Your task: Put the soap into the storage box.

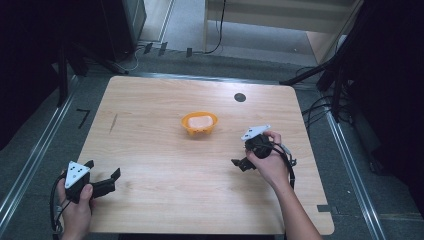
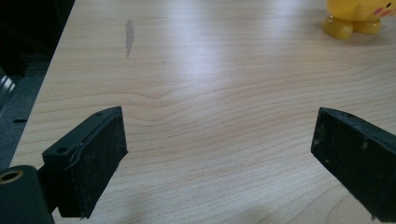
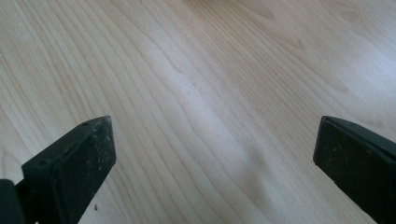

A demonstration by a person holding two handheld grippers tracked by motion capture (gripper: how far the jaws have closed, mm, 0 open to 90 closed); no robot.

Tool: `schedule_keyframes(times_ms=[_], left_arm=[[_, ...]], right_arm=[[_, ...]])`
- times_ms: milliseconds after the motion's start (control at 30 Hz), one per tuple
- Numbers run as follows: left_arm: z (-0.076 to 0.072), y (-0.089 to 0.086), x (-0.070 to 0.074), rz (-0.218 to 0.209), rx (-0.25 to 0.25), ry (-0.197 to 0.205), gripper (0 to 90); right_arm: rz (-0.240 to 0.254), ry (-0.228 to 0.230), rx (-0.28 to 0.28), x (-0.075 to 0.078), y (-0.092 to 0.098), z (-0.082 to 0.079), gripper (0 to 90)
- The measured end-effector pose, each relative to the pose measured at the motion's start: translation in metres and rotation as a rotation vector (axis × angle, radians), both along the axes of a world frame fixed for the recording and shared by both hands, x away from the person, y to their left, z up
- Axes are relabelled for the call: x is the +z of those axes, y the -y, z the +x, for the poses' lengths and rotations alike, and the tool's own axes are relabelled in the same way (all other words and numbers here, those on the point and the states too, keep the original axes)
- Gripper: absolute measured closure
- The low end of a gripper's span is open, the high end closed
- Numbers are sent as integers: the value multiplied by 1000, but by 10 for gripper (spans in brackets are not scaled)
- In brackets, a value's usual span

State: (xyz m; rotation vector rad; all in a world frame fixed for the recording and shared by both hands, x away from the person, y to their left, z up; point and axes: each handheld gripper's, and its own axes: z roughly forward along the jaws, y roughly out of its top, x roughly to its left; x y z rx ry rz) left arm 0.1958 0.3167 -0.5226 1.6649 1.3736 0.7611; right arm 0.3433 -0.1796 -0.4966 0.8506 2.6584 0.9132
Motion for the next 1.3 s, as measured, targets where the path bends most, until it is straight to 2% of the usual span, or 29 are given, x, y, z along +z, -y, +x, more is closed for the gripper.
schedule_keyframes(times_ms=[267, 467, 667, 1000, 1300], left_arm=[[0, 0, 0, 4, 0, 0, 40], [0, 0, 0, 7, 2, -2, 40], [0, 1, 0, 8, 3, -1, 40], [0, 2, 0, 13, 8, -2, 40], [0, 2, 0, 18, 9, -1, 40]], right_arm=[[49, 6, -54, -10, 23, -13, 0], [63, 15, -95, -18, 38, -26, 0], [79, 35, -118, -24, 52, -37, 0], [127, 40, -162, -33, 77, -53, 0], [146, 39, -195, -38, 96, -66, 0]])
